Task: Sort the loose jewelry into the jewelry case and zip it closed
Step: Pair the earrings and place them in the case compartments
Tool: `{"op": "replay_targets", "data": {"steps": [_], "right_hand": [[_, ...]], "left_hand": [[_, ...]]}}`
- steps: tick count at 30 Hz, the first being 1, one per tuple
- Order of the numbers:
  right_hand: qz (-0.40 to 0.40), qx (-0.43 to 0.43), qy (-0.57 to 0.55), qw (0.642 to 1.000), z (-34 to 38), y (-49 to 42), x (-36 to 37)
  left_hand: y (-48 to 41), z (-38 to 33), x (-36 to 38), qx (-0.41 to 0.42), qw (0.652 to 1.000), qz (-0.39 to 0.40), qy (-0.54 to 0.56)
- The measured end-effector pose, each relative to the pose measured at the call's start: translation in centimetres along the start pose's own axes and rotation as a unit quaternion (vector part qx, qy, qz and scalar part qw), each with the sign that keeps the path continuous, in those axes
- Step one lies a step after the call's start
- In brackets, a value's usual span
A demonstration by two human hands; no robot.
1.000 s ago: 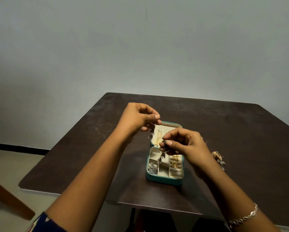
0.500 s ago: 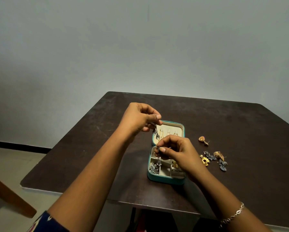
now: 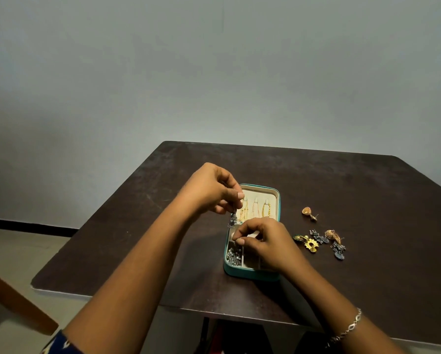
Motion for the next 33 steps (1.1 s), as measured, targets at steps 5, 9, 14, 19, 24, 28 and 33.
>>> {"op": "replay_targets", "data": {"steps": [5,9,14,19,24,28,33], "right_hand": [[-0.009,-0.009,0.061,0.998,-0.3,-0.2,0.2],[-0.068,-0.014,0.027,0.997,-1.3,0.0,-1.4],[-0.122,-0.005,-0.01,0.992,-3.4,0.7,-4.3],[-0.135,0.0,-0.028,0.991,-4.6,2.0,-5.9],[-0.135,0.014,-0.032,0.99,-6.1,2.5,-6.2],[-0.139,0.016,-0.029,0.99,-7.0,2.7,-6.9],[-0.143,0.004,0.021,0.989,-7.8,2.7,-8.2]], "left_hand": [[0.3,0.4,0.6,-0.031,0.998,0.054,-0.018],[0.3,1.1,1.1,-0.059,0.992,0.1,-0.052],[0.4,2.1,2.1,-0.088,0.982,0.149,-0.08],[0.5,3.0,3.2,-0.111,0.972,0.185,-0.092],[0.6,3.5,3.9,-0.122,0.967,0.201,-0.099],[0.4,3.4,4.2,-0.115,0.964,0.196,-0.138],[0.2,3.6,4.2,-0.108,0.959,0.178,-0.194]]}}
Point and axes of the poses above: each hand's wrist, its own y-axis away from the middle knuckle, its own x-axis out of the palm, z = x × y, the point moved 4 cm from there along -y, towards the middle knuckle, and after that the axes turned 13 degrees about x, right-handed, at the moved point
